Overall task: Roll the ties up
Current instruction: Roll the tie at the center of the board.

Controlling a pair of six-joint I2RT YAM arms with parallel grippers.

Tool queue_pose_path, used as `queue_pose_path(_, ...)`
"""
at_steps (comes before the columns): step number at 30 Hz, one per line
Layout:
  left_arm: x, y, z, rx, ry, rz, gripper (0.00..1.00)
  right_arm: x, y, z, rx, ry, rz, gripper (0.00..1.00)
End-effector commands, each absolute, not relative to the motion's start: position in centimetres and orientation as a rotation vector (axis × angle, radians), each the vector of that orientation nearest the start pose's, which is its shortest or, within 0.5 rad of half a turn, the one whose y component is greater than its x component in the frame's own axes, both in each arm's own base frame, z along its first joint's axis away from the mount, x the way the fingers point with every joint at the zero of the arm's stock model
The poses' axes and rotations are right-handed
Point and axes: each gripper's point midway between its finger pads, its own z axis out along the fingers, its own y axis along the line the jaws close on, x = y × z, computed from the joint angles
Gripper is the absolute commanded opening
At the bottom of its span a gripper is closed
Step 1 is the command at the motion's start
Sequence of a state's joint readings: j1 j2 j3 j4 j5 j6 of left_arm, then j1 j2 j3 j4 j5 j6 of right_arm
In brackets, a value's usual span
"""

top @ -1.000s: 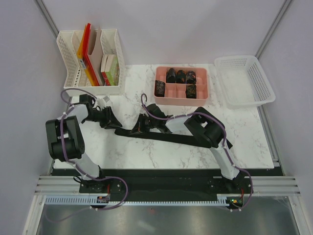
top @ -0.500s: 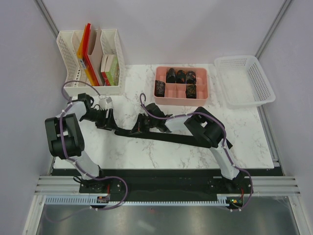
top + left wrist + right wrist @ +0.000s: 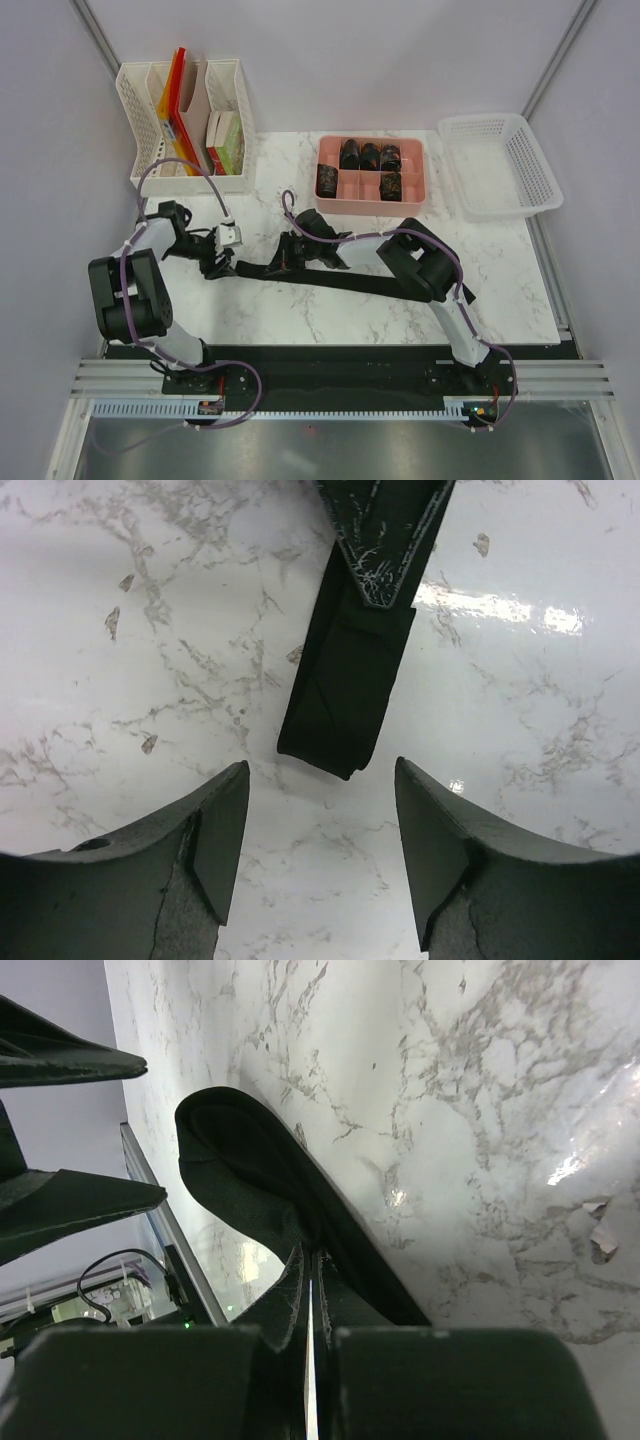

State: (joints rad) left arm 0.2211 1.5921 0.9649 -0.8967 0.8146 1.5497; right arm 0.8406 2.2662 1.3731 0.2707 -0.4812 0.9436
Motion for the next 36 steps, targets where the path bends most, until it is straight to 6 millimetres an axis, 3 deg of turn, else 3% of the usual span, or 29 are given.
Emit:
queue_pose_path(1,29.0,-5.2,6.1,1.667,1.605,-0.575,0.66,27.3,46.3,-2.3,-0.199,2.681,1.250,0.00)
queue_pose_path(6,30.3,-6.7,8.6,1.503,1.682,-0.653,0.57,27.5,46.5,-2.2,-0.211,2.672,1.251,0.00)
queue_pose_path(8,29.3,-7.3,8.2,1.515,1.714,-0.663,0.56,27.6,46.5,-2.0,-0.209,2.668,1.256,0.00)
queue_pose_path(10,29.9,-7.0,6.7,1.534,1.776,-0.584,0.56,27.5,46.6,-2.0,-0.209,2.669,1.257,0.00)
queue_pose_path(15,31.7,-3.9,5.0,1.063,2.299,-0.607,0.55,27.7,46.6,-1.7,-0.196,2.660,1.251,0.00)
queue_pose_path(16,31.4,-3.2,5.7,0.912,2.397,-0.671,0.55,27.8,46.6,-1.6,-0.189,2.660,1.252,0.00)
queue_pose_path(20,29.4,-3.2,5.8,0.606,2.579,-0.859,0.55,28.0,46.8,-1.3,-0.178,2.655,1.258,0.00)
queue_pose_path(25,27.7,-5.0,5.9,0.436,2.598,-1.032,0.56,28.3,47.0,-1.6,-0.169,2.650,1.255,0.00)
queue_pose_path(30,28.6,-5.2,5.8,0.373,2.581,-1.060,0.57,28.5,47.1,-1.8,-0.162,2.646,1.252,0.00)
queue_pose_path(36,28.4,-4.7,3.3,0.326,2.676,-1.009,0.54,28.5,47.1,-1.9,-0.150,2.649,1.248,0.00)
